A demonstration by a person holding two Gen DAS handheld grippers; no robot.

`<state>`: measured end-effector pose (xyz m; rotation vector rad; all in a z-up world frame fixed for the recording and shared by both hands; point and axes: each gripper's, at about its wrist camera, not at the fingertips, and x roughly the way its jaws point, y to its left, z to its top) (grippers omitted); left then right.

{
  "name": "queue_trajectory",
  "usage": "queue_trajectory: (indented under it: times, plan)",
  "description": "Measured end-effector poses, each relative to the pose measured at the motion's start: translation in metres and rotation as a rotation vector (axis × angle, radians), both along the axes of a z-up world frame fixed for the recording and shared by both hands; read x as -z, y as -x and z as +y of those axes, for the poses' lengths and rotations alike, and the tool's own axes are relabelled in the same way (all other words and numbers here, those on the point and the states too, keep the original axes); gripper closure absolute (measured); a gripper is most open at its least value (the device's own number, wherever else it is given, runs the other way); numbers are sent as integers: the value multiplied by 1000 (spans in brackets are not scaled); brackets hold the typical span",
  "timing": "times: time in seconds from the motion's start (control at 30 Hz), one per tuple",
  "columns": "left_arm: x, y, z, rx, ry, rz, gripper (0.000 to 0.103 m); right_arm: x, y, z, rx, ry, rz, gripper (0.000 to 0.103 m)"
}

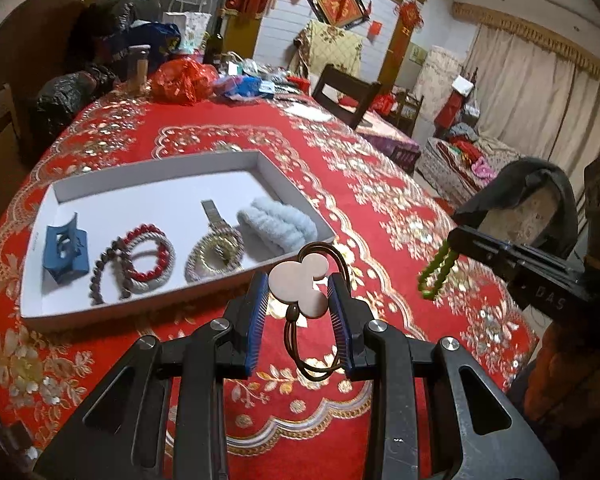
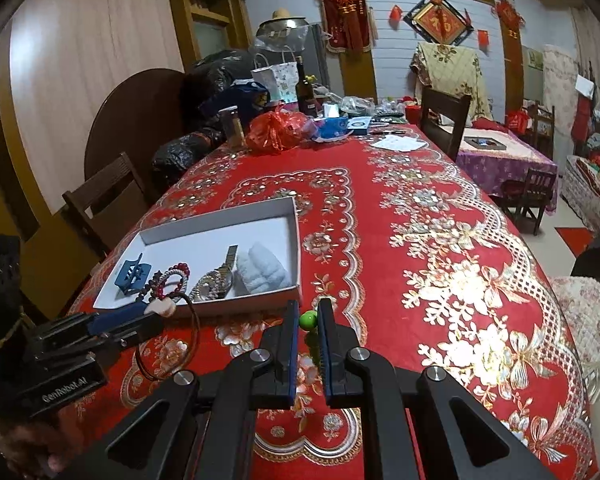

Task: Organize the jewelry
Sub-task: 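Lift the hair tie and green bead bracelet and carry them over the tray, then lower the hair tie into the tray with the left tool while the right tool releases the green bracelet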

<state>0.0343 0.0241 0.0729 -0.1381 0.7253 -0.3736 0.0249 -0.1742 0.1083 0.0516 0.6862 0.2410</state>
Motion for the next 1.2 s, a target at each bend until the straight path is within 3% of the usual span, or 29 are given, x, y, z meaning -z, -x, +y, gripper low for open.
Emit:
queue_trajectory:
  times: [0.47,0.77,0.93,1.07,1.2]
  plan:
    - [-7,-42,60,-143,40,-18,74,-21,-43,48,-68,63,-30,95]
    - [11,-85,107,-278,46,16,74,-31,-92,87,-130,-8,-50,95]
    - [35,-104,111,-310,-18,63,74,-18,-126,116,-168,-55,14,95]
    - [50,-104,110,-318,-32,85,74,15,-151,127,-191,-117,110,95]
    - [64,-101,106,-326,-58,122,74,56,-167,126,-152,-104,222,95]
